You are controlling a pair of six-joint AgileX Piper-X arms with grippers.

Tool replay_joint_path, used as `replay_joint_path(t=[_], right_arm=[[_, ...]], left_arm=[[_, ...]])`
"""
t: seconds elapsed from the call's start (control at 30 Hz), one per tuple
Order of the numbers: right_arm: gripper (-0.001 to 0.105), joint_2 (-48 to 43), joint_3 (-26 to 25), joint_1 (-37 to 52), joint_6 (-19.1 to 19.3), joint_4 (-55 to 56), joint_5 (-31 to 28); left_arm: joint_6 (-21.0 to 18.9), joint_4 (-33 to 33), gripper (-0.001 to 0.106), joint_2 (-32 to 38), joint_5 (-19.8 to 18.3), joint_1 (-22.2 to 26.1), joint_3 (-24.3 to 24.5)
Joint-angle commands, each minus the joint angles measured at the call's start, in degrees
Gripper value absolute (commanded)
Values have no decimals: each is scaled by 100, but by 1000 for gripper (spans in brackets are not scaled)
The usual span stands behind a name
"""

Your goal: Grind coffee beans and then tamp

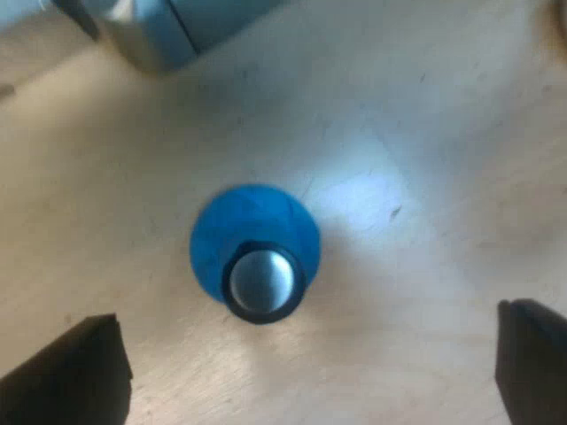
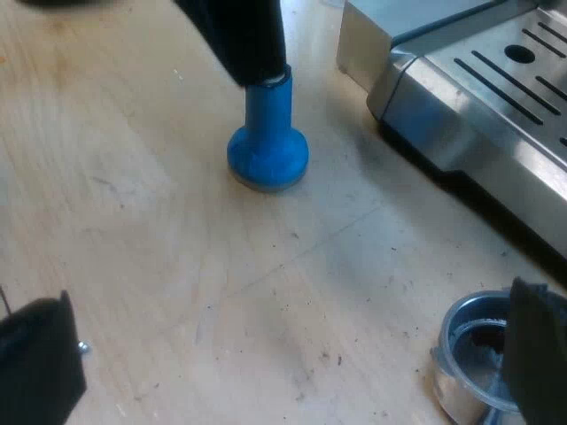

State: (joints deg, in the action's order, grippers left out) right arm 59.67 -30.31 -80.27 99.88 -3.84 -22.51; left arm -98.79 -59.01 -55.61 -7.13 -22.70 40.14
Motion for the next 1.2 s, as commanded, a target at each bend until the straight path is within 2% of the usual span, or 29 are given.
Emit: replay_joint_path(t=[0.03,0.33,0.5,0.6,0.9,0.93,1.0,1.03,1.1,1.17,1.2], right_arm=[[100,-22,-14,0,62,-62,15],[100,-22,-14,0,62,-62,15],[100,-22,-14,0,62,-62,15],[100,-22,-14,0,62,-62,15],[100,-22,-14,0,62,-62,15],[100,-22,-14,0,62,-62,15],[100,-22,-14,0,62,-62,15],[100,-22,-14,0,62,-62,15],[100,-22,-14,0,62,-62,5],[100,-22,-14,0,62,-62,4],[100,-22,-14,0,62,-62,4]], left_arm=[[57,42,84,-500,311,5,17],[101,638,84,-1294,358,5,17],[101,694,84,-1495,358,5,17],[101,680,80,-1592,347,5,17],[101,667,58,-1719,348,5,17],[101,623,51,-1719,348,5,17],[101,599,44,-1719,348,5,17],[101,555,32,-1719,348,5,17],[101,502,19,-1719,348,5,17],[101,496,18,-1719,348,5,17],[135,457,6,-1719,348,5,17]])
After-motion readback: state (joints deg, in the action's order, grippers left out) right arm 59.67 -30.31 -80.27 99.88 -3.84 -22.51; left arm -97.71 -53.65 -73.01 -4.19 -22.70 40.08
